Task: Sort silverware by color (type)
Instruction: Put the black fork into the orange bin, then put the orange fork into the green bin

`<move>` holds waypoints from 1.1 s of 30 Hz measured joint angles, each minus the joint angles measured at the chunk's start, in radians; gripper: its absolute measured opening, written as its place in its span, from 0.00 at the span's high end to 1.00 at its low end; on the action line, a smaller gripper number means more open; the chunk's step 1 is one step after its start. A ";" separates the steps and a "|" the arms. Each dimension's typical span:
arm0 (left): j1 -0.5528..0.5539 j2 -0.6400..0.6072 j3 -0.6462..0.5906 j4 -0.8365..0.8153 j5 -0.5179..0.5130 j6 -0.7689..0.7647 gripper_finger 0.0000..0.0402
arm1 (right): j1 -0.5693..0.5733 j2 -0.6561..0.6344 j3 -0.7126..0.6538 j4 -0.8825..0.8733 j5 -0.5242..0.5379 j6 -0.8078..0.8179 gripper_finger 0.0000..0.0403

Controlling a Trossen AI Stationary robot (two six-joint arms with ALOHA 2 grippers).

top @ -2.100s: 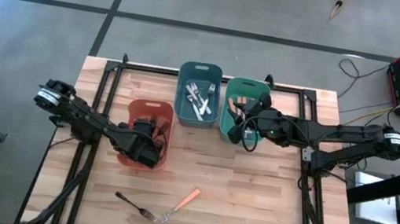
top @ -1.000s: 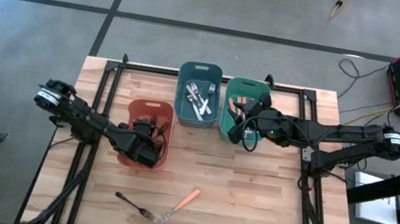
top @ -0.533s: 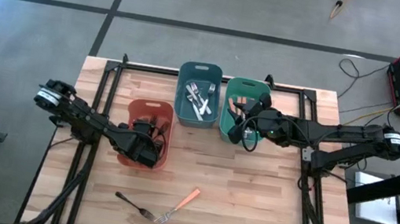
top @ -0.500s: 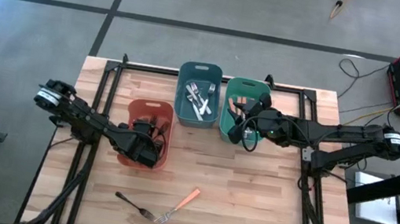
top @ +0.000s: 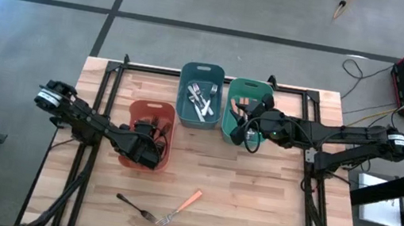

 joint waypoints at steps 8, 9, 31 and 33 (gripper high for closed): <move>0.000 0.000 0.000 0.000 0.000 -0.003 0.90 | 0.000 0.000 0.000 0.000 0.000 0.000 0.68; 0.000 0.000 0.000 0.000 0.000 -0.003 0.87 | 0.000 0.000 0.000 0.000 0.000 0.000 0.68; -0.061 -0.057 0.260 -0.468 -0.154 0.133 0.73 | 0.002 0.004 0.030 0.001 -0.269 -0.006 0.68; -0.086 -0.093 0.257 -0.465 -0.181 0.169 0.73 | 0.008 0.014 0.034 0.001 -0.340 0.001 0.68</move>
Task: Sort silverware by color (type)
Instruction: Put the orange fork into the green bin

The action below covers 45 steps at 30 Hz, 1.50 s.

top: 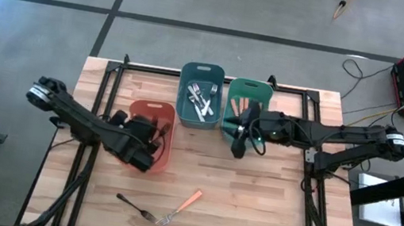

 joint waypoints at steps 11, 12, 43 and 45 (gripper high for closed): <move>-0.250 -0.226 -0.052 0.221 -0.181 0.298 0.73 | 0.107 0.190 0.050 -0.002 -0.055 -0.035 0.68; -0.279 -0.236 -0.058 0.262 -0.198 0.348 0.73 | 0.119 0.214 0.060 -0.002 -0.055 -0.044 0.68; -0.532 -0.090 -0.099 0.859 -0.286 0.805 0.80 | 0.377 0.815 0.427 -0.024 -0.061 -0.185 0.68; -0.524 -0.093 -0.086 0.931 -0.226 0.942 0.81 | 0.377 0.823 0.427 -0.028 -0.062 -0.184 0.68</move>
